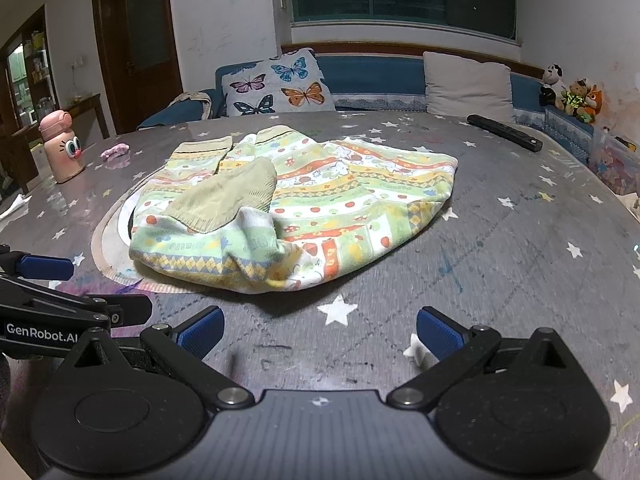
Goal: Fold clothes
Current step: 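Approach the folded striped garment with both grippers open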
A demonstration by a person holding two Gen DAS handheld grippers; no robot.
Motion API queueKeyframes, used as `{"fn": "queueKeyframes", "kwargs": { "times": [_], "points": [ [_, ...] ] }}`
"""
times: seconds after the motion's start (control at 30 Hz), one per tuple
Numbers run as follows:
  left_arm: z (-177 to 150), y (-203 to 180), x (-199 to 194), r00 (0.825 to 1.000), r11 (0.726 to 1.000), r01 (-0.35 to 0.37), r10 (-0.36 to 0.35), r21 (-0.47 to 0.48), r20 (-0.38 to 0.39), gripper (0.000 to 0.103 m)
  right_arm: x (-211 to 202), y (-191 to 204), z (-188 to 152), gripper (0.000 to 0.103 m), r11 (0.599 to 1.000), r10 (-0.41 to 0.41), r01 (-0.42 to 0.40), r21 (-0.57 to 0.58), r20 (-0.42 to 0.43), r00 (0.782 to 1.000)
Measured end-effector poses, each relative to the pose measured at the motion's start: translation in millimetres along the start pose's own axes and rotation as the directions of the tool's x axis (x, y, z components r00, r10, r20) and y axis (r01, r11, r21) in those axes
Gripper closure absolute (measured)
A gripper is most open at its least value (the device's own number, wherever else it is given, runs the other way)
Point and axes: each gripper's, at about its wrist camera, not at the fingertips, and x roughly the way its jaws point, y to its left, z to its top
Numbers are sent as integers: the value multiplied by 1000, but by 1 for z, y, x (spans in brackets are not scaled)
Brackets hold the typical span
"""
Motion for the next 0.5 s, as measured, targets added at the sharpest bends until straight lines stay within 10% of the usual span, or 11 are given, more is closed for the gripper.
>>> {"fn": "queueKeyframes", "kwargs": {
  "times": [0.5],
  "points": [
    [14, 8, 8, 1000, 1000, -15, 15, -3, -1, 0, 10, -1, 17, 0, 1000, 6, -6, -11, 6, 1000]
  ]
}}
